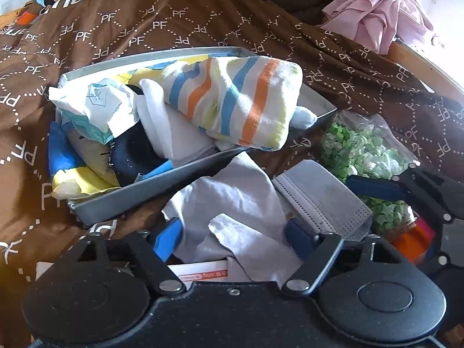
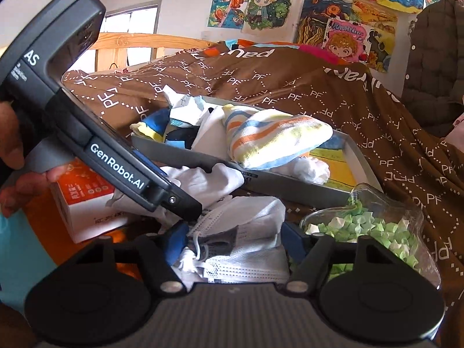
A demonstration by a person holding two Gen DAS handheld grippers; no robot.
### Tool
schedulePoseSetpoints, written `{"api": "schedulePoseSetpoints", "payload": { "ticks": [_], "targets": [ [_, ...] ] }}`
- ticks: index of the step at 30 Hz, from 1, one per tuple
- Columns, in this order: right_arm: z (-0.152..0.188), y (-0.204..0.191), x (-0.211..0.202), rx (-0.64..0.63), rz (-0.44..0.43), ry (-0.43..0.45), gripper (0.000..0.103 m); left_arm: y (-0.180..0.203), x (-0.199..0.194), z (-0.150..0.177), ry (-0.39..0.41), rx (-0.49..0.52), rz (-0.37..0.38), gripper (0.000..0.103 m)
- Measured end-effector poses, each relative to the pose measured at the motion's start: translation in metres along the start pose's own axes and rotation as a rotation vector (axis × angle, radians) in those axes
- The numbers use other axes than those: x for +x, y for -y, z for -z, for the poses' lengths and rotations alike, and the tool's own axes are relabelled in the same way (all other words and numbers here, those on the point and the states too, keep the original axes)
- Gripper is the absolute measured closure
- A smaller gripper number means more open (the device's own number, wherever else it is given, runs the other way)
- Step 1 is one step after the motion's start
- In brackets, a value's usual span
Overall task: Organize soft objects
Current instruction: 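Grasp the white cloth with the left gripper while the right grasps the white face mask, then lift the white cloth and face mask with both grippers off the bed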
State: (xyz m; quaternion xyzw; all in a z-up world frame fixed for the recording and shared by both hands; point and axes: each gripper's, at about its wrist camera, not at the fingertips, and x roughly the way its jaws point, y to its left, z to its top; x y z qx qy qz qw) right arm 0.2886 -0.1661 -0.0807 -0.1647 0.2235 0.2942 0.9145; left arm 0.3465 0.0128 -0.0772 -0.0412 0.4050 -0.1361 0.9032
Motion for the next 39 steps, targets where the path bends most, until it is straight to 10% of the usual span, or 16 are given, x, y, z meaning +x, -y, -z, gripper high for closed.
{"api": "schedulePoseSetpoints", "payload": {
  "ticks": [22, 33, 39],
  "targets": [
    [-0.004, 0.006, 0.001, 0.084, -0.029, -0.033, 0.048, 0.023, -0.013, 0.002, -0.013, -0.008, -0.016, 0.081],
    [-0.007, 0.003, -0.005, 0.107, -0.044, -0.036, 0.080, 0.037, -0.026, 0.009, -0.007, 0.004, -0.043, 0.087],
    [-0.011, 0.012, -0.016, 0.154, 0.005, 0.015, 0.081, 0.046, -0.035, 0.009, 0.008, -0.014, -0.068, 0.088]
  ]
}}
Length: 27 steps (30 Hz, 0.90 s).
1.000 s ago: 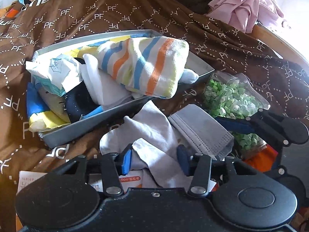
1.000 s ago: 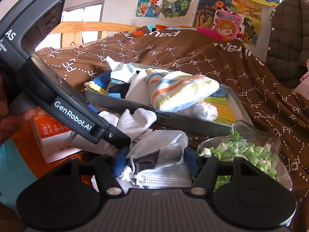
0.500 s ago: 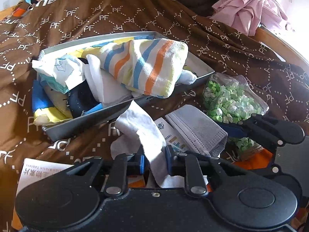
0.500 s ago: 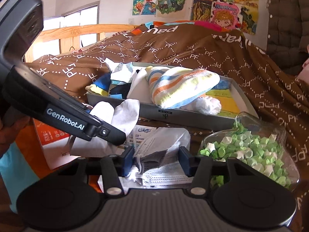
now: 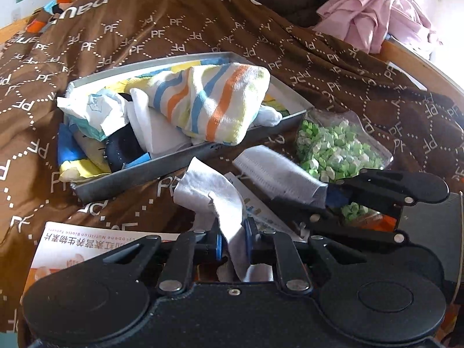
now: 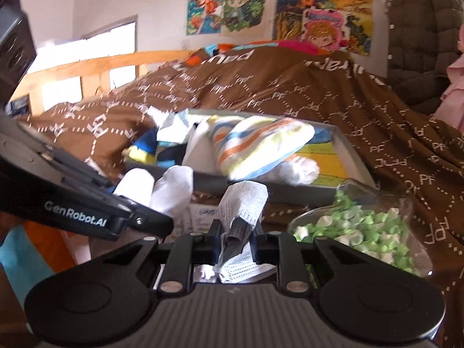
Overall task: Organize soft objects
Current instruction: 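Lift the white cloth and face mask with both grippers off the bed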
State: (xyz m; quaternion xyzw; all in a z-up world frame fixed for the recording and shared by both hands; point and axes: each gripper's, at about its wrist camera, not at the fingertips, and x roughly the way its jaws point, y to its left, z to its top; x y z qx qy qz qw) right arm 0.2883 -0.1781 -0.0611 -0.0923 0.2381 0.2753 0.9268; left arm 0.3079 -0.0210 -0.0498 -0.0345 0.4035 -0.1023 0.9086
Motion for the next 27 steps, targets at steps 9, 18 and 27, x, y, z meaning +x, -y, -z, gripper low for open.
{"api": "schedulePoseSetpoints", "payload": {
  "ticks": [9, 18, 27],
  "targets": [
    [-0.010, 0.009, -0.019, 0.029, 0.021, 0.137, 0.081, 0.004, -0.025, -0.011, 0.068, -0.015, -0.039, 0.088],
    [-0.019, 0.017, -0.027, 0.056, 0.089, 0.215, 0.081, 0.000, -0.040, -0.036, 0.196, -0.014, -0.069, 0.088],
    [-0.046, 0.047, 0.003, 0.099, 0.195, 0.317, 0.081, 0.000, -0.021, -0.095, 0.325, 0.039, -0.074, 0.088]
  ]
}}
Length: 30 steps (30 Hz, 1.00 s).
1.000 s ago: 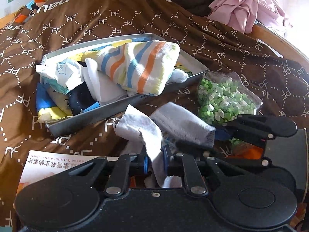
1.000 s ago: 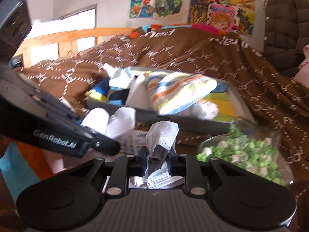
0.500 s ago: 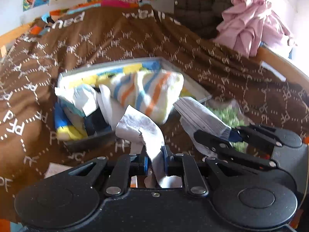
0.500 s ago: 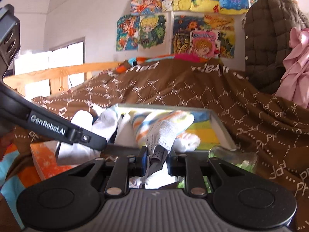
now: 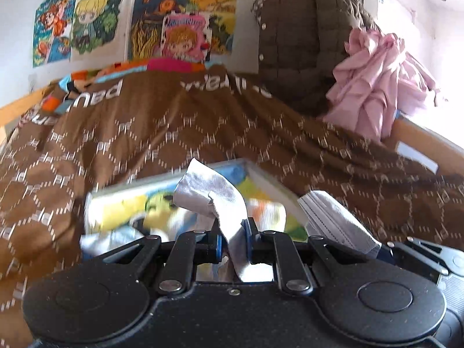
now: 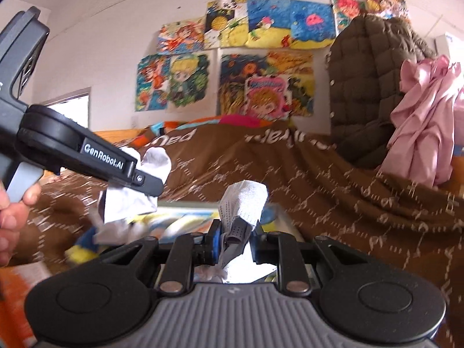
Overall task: Organize soft objects
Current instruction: 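Lift the white cloth and face mask with both grippers off the bed, then carry the white cloth and face mask with both grippers over the tray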
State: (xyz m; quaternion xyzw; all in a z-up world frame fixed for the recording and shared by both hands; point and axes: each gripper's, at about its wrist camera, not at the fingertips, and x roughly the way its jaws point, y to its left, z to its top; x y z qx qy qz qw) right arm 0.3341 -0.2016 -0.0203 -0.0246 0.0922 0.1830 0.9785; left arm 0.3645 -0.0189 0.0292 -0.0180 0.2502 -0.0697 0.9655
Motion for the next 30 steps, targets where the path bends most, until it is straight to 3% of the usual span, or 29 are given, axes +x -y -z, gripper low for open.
{"api": "schedulePoseSetpoints", "payload": {
  "ticks": [4, 11, 21, 30],
  "targets": [
    [-0.010, 0.010, 0.029, -0.027, 0.056, 0.003, 0.081, -0.001, 0.027, -0.015, 0.027, -0.006, -0.015, 0.088],
    [0.001, 0.027, 0.062, -0.069, 0.123, -0.074, 0.081, -0.005, 0.078, -0.021, 0.016, -0.069, -0.039, 0.088],
    [0.000, 0.034, 0.073, -0.033, 0.062, -0.163, 0.081, -0.003, 0.115, -0.007, -0.033, -0.158, -0.034, 0.087],
    [0.002, 0.031, 0.078, -0.050, 0.055, -0.200, 0.078, -0.010, 0.121, 0.005, -0.072, -0.188, -0.038, 0.086]
  ]
}}
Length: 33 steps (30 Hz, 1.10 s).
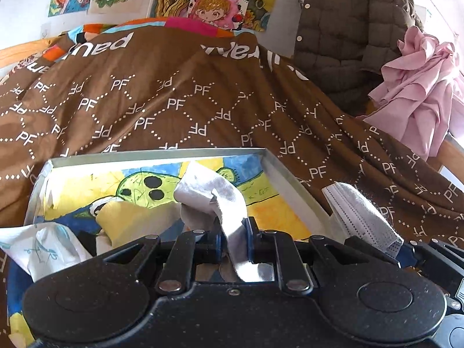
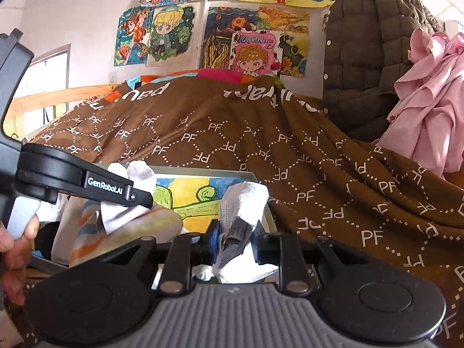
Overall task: Organize soft objects
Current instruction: 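Carry the white cloth and face mask with both grippers over the tray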
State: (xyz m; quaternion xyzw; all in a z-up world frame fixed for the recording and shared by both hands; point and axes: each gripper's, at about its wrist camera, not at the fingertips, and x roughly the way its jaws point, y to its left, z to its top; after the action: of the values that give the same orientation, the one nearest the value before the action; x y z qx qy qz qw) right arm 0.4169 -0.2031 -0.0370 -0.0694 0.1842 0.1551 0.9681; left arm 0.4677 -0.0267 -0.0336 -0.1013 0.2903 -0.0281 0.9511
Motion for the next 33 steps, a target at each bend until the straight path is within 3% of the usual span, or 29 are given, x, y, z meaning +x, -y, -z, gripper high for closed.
{"api": "schedulePoseSetpoints", "payload": {
  "ticks": [16, 23, 30, 33],
  "targets": [
    [0.000, -0.001, 0.003, -0.015, 0.003, -0.026, 0.068, -0.004, 0.001, 0.000, -0.018, -0.004, -0.007, 0.083],
    [-0.004, -0.003, 0.011, -0.030, -0.001, -0.078, 0.063, -0.003, 0.002, 0.000, -0.023, -0.002, -0.009, 0.083],
    [-0.004, 0.001, 0.015, -0.001, -0.008, -0.104, 0.048, -0.004, 0.001, 0.000, -0.026, -0.002, -0.010, 0.081],
    [-0.003, 0.004, 0.014, 0.017, -0.010, -0.101, 0.041, -0.005, 0.001, 0.000, -0.027, -0.007, -0.017, 0.074]
  ]
}}
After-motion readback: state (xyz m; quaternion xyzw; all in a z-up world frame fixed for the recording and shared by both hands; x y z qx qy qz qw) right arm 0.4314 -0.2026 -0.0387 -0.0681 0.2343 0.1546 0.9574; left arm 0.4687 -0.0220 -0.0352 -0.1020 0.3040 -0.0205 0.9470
